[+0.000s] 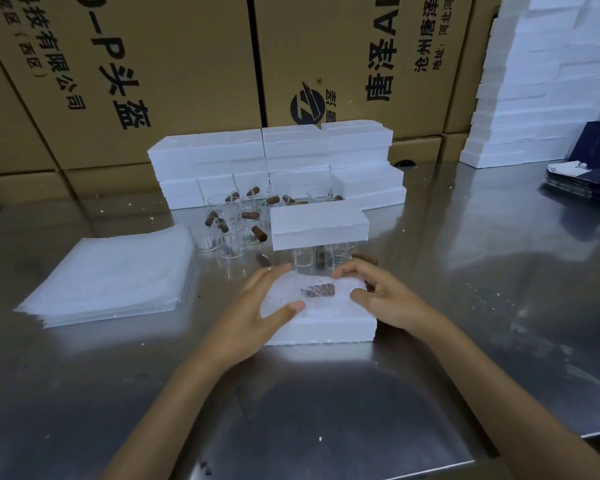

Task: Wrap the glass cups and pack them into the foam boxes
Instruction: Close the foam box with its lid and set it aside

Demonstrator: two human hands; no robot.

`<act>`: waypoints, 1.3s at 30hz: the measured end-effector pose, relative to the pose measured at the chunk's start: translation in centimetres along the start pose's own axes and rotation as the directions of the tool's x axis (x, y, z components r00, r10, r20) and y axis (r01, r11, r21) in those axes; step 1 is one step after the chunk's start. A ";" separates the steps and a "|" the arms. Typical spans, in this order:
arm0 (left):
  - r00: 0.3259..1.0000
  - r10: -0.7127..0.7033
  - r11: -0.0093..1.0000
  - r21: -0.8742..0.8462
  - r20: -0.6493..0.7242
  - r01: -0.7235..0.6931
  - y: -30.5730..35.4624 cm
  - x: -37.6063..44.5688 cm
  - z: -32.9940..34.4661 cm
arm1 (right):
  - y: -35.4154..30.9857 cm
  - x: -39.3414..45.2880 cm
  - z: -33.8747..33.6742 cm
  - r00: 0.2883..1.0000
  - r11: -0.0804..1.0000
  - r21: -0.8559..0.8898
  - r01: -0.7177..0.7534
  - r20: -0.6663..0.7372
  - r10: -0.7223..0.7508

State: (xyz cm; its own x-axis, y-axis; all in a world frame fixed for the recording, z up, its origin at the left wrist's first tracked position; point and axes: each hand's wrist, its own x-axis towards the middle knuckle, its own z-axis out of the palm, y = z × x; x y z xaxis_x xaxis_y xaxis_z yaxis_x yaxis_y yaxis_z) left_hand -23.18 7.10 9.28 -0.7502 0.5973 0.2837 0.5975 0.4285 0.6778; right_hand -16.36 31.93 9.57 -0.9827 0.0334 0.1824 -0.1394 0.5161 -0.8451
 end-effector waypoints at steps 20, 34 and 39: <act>0.991 -0.128 0.898 -0.428 -0.036 0.100 -0.6 -1.0 0.3 | -3.3 12.3 -3.9 0.998 0.821 -0.568 -0.062 -0.023 0.060; 0.949 -0.314 0.509 -0.847 -0.012 0.157 -1.0 -0.2 -0.2 | -6.4 1.3 -0.9 0.984 0.897 -0.422 0.128 0.166 -0.062; 0.948 -0.314 0.557 -0.801 0.043 0.221 -0.9 -0.4 -0.3 | -5.4 1.6 -0.5 0.990 0.884 -0.451 0.125 0.112 -0.082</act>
State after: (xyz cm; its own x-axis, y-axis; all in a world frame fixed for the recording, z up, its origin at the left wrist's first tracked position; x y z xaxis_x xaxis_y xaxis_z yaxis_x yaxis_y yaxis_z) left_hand -23.52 6.29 8.77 -0.8871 0.4608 0.0270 -0.0597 -0.1725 0.9832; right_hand -17.14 29.57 14.69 -0.9753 -0.1055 0.1939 -0.1905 0.8461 -0.4979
